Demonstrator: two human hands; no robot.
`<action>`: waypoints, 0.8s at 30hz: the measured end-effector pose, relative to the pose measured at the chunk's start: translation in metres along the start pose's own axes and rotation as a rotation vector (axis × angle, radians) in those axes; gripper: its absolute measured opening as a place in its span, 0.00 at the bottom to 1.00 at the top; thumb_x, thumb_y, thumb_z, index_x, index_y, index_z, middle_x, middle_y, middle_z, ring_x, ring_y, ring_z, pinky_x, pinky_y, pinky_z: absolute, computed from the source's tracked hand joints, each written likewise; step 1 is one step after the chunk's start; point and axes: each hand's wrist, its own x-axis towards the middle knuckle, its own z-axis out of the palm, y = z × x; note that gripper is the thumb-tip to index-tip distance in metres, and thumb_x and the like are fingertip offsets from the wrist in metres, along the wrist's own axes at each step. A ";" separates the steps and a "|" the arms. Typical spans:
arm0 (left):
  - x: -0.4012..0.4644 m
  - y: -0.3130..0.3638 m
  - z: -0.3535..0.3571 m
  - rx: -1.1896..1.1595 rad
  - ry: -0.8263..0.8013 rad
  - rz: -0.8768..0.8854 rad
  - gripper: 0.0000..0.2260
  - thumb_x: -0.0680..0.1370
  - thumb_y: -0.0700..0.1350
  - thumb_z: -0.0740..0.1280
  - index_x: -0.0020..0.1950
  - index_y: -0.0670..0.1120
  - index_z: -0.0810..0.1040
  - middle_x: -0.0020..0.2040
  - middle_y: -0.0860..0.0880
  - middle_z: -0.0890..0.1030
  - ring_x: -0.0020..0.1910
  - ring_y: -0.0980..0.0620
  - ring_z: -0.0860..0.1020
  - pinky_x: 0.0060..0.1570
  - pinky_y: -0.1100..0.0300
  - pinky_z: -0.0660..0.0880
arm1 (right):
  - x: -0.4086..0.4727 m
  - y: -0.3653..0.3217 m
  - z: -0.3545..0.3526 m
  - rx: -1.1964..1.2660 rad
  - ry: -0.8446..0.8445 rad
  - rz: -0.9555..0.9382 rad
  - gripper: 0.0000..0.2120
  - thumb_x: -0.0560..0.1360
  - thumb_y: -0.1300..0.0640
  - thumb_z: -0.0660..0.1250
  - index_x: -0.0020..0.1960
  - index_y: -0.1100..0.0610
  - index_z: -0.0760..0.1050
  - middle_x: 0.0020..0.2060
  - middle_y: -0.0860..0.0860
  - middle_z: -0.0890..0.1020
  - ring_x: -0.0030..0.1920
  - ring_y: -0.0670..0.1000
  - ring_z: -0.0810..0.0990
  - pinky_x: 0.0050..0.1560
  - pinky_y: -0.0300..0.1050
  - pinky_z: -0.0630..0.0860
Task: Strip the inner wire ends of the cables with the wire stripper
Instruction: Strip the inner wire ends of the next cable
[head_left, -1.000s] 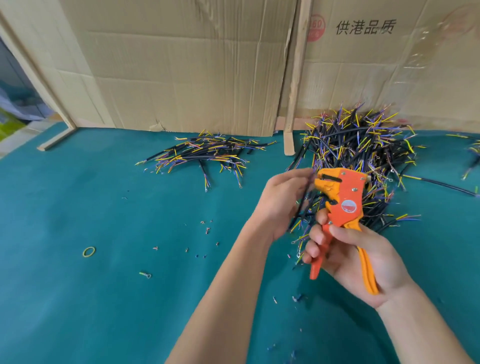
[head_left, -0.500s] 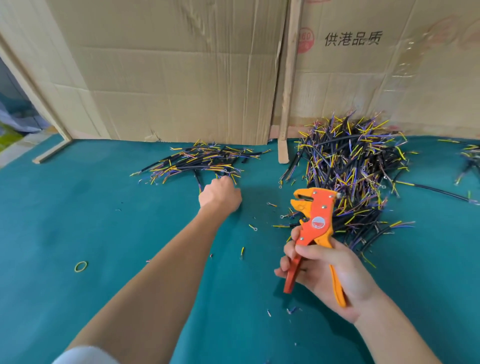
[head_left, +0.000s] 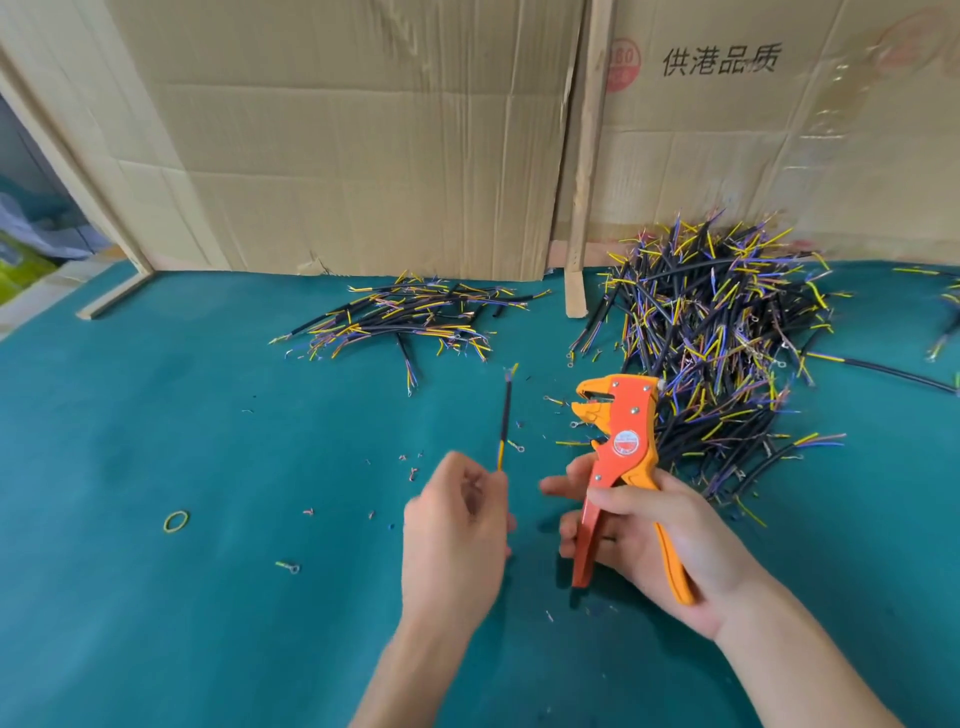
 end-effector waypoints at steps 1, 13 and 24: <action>-0.016 -0.002 0.000 -0.033 -0.016 0.013 0.12 0.80 0.46 0.66 0.37 0.51 0.71 0.30 0.51 0.81 0.24 0.54 0.76 0.24 0.69 0.68 | 0.000 0.000 0.000 -0.006 -0.006 -0.005 0.27 0.64 0.61 0.77 0.61 0.65 0.75 0.59 0.67 0.82 0.41 0.62 0.81 0.45 0.56 0.81; -0.082 -0.028 -0.016 0.205 -0.082 0.298 0.08 0.68 0.53 0.70 0.41 0.56 0.72 0.28 0.66 0.76 0.19 0.63 0.66 0.25 0.75 0.63 | -0.004 -0.010 -0.015 0.094 -0.048 -0.145 0.24 0.72 0.61 0.69 0.66 0.68 0.75 0.67 0.63 0.78 0.42 0.60 0.80 0.47 0.55 0.79; -0.015 0.016 0.012 -0.172 -0.352 0.086 0.06 0.80 0.47 0.65 0.50 0.52 0.82 0.40 0.54 0.85 0.39 0.51 0.82 0.49 0.49 0.81 | -0.008 -0.011 -0.011 0.056 -0.157 -0.157 0.32 0.68 0.58 0.77 0.68 0.67 0.74 0.69 0.63 0.76 0.43 0.59 0.81 0.48 0.56 0.80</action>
